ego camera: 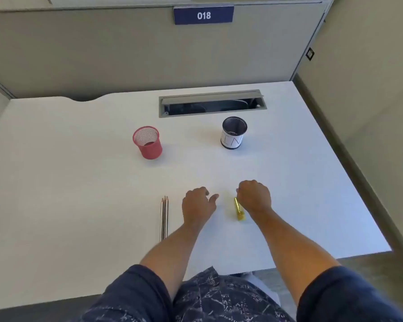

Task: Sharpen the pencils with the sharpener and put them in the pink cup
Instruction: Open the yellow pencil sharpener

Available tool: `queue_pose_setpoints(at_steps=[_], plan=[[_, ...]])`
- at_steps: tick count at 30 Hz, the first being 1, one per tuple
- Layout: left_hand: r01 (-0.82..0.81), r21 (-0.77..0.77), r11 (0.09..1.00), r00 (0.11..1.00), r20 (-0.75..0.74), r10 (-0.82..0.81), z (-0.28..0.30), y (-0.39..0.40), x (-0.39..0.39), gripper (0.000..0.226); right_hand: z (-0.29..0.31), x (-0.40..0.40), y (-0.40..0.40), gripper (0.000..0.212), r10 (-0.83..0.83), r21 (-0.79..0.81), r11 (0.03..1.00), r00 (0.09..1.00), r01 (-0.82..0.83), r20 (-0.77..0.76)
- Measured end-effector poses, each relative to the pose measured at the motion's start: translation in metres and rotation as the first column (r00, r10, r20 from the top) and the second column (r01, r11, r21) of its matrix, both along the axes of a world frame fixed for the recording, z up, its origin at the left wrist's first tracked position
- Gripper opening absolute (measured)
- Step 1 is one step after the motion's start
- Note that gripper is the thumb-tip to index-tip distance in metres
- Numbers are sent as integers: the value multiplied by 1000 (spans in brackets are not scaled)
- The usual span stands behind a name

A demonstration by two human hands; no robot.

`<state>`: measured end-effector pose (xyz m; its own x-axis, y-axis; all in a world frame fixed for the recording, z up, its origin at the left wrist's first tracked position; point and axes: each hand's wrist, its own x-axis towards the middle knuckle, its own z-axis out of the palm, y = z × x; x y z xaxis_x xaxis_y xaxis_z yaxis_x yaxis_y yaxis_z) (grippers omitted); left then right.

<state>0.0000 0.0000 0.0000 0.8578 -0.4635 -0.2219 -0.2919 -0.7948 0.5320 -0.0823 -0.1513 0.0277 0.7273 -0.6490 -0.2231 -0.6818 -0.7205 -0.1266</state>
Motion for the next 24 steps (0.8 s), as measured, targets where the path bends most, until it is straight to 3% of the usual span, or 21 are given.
queue_pose_setpoints(at_steps=[7,11,17,24], plan=[[-95,-17,995,955,-285,87,-2,-14,-15,37,-5,-4,5,22,-194,178,964,980,199,-46],[-59,0,998,944,-326,56,3,-20,-24,52,-7,-5,5,24,-256,241,935,965,261,-51],[49,92,995,935,-354,-13,7,-29,-34,55,-7,-6,3,27,-306,363,879,950,309,-68],[66,113,991,929,-368,-21,10,-38,-33,39,-15,-1,-1,21,-335,540,780,940,316,-66]])
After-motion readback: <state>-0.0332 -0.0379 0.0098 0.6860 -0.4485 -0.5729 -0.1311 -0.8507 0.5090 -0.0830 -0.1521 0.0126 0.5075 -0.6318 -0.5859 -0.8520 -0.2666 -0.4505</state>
